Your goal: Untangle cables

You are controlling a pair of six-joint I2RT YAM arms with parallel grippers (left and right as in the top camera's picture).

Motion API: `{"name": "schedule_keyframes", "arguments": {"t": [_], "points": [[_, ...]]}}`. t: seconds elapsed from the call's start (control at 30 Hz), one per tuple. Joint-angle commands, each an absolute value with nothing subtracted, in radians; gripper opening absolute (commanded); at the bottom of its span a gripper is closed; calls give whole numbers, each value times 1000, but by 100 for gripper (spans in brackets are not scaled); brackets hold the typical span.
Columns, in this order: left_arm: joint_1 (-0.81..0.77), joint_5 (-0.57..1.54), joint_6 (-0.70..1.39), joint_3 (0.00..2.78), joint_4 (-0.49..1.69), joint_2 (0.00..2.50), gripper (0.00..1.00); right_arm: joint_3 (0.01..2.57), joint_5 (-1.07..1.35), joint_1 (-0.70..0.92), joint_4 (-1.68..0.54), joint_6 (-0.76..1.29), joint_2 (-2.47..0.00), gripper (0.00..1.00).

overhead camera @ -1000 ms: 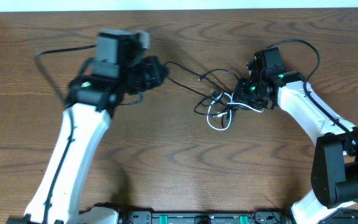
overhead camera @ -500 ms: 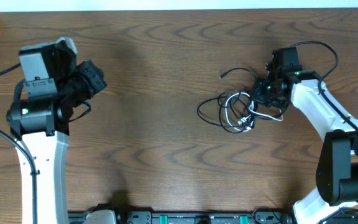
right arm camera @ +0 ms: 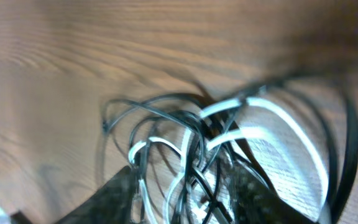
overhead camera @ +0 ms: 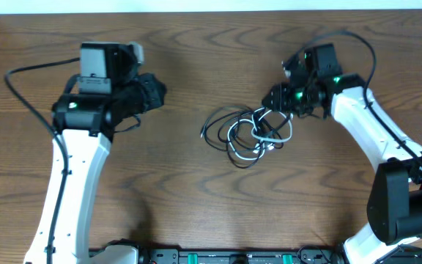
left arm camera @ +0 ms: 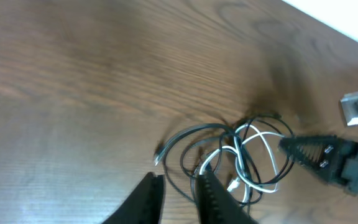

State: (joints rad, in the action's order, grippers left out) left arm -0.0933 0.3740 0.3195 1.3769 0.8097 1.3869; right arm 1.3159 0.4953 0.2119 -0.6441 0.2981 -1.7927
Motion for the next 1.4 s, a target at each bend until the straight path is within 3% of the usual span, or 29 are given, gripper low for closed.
{"name": "schedule_keyframes", "arguments": {"t": [0.0,0.43,0.97,1.37], "points": [[-155,385,307,1390,790,1421,33,1414,514,206,-682,285,-1791,49],[-354,384,307,1390,741,1613,37,1456,238,137,-864,344,-1792,64],[-484,384,111,1390,707,1822,39,1452,185,117,-890,335,-1792,70],[-519,324,86,1377,689,1903,39,1451,185,117,-905,316,-1792,71]]}}
